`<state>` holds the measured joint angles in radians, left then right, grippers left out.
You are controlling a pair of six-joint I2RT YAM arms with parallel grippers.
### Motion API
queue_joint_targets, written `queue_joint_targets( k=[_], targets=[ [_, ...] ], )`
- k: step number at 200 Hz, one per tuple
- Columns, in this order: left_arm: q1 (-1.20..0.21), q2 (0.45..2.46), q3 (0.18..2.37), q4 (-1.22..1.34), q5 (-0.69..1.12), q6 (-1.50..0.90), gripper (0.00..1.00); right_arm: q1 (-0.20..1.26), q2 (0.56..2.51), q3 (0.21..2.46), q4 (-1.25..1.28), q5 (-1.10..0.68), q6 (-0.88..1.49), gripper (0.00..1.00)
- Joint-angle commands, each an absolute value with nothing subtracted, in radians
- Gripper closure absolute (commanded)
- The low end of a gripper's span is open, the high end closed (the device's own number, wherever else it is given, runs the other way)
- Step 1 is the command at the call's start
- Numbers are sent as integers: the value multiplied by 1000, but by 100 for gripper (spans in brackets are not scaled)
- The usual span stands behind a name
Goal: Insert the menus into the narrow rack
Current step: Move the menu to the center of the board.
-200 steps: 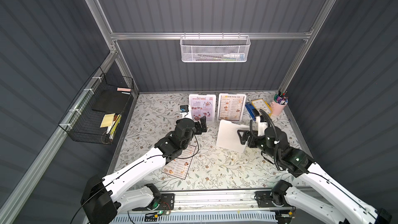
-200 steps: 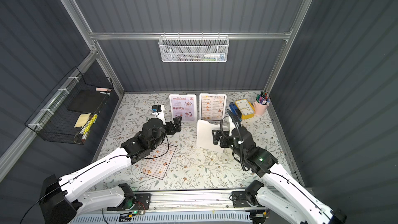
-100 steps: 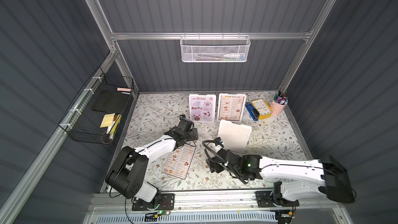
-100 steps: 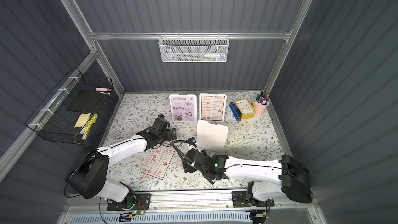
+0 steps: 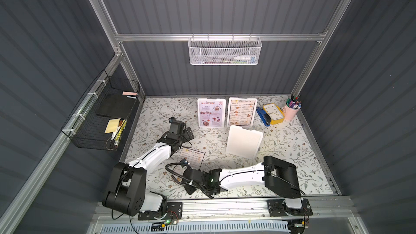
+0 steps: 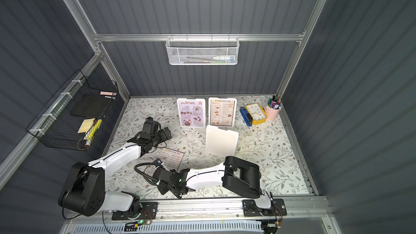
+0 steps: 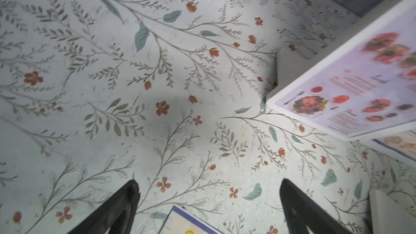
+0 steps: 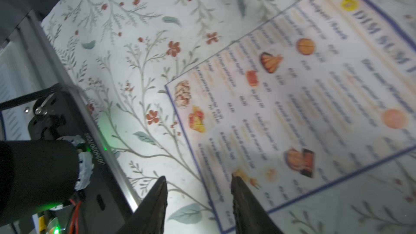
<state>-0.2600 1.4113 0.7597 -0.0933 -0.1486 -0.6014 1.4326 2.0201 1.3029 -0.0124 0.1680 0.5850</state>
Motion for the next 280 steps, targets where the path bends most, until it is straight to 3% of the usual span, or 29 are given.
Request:
queue_joint_targets(
  k=[1,49,141,195,221,280],
  targets=[
    [-245,1457,752,-150,-169,-664,1,1453,2084,1369,-5,116,571,51],
    [-243,1526,757,-219,-217,-734,1,1440,2140,1350,-10,154,611,51],
    [-244,1573,741,-203,-155,-696,1,1310,2065,1151,55,170,666,51],
    [-245,1570,735,-212,-113,-625,1,1302,1947,1151,-13,224,613,39],
    [-262,1576,744,-225,-90,-615,1,1251,1875,1123,-44,239,632,38],
    [-306,1585,752,-243,-97,-626,15,1107,1892,1127,-60,196,661,40]
  ],
)
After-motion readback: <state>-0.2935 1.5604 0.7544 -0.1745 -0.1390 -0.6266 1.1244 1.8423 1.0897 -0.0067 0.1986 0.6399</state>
